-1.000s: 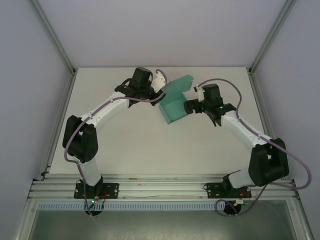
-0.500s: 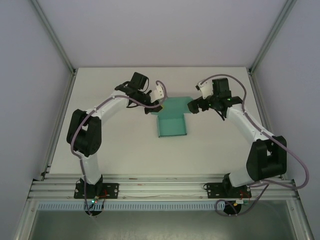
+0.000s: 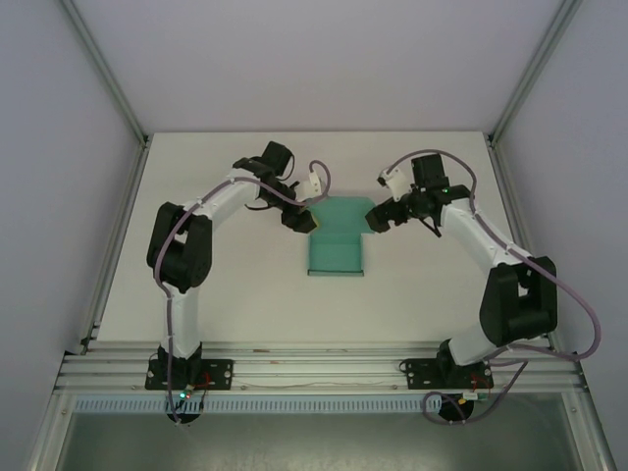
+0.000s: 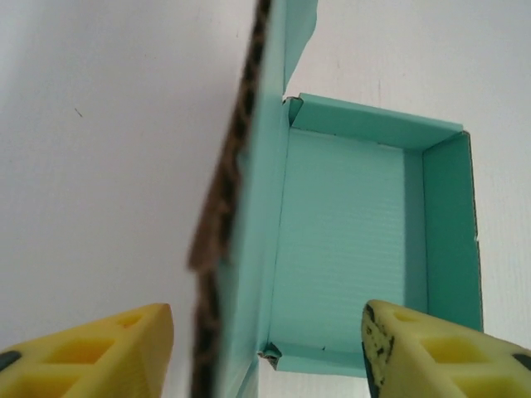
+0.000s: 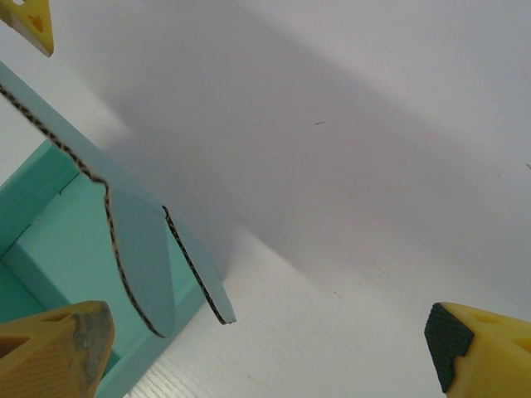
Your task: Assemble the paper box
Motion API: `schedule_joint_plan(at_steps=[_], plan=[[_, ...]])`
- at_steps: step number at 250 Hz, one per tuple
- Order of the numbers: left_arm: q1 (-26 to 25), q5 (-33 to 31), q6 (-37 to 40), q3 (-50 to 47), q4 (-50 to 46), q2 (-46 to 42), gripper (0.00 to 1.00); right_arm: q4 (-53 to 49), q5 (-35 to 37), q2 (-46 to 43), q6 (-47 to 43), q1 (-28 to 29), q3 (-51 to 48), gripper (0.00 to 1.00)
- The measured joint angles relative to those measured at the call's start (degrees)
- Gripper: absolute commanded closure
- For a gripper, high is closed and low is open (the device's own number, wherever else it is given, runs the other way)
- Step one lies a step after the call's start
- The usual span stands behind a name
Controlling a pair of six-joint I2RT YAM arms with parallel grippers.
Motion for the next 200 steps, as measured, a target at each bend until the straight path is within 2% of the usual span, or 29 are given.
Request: schedule_joint_plan(at_steps=[6,48,75,108,130,154,184,200], plan=[[0.00,-0.57,-0.61,-0.09,0.02,-0.15,0.21,-0.52,-0.17,0.28,-0.15,0.00,0.63,0.05],[0.13,-5.99,-3.85,-0.50,0.20,-2.49,0.21,-2.08,-0.57,1.14,-1.07,0.57,3.87,0.08],[0.55,-9.09,-6.21,-0.50,0.13,-3.13,0.28,-2.60,-0.50,2.78,-1.66,1.51,5.27,0.13],[1.05,-10.43,-7.61,-0.50,-1.09,-3.13,0.46,-4.09,0.20,5.60,-2.47,2.86,5.88,0.19],[1.14,-10.45,-8.55,-0.50,-1.31,-3.13,0.61,-5.16,0.76,7.13,-2.93,3.82,6.01,0.30],[1.14,-10.69,-9.53,-0.48,-1.33,-3.13,0.68,-5.81,1.29,8.35,-2.99,4.42,6.36,0.42],[1.11,-11.06,-10.34,-0.42,-1.42,-3.13,0.85,-5.95,1.64,8.72,-2.91,4.52,6.58,0.74],[0.87,-11.54,-10.49,-0.31,-1.49,-3.15,0.91,-5.81,1.84,8.72,-2.29,4.52,6.64,0.83]])
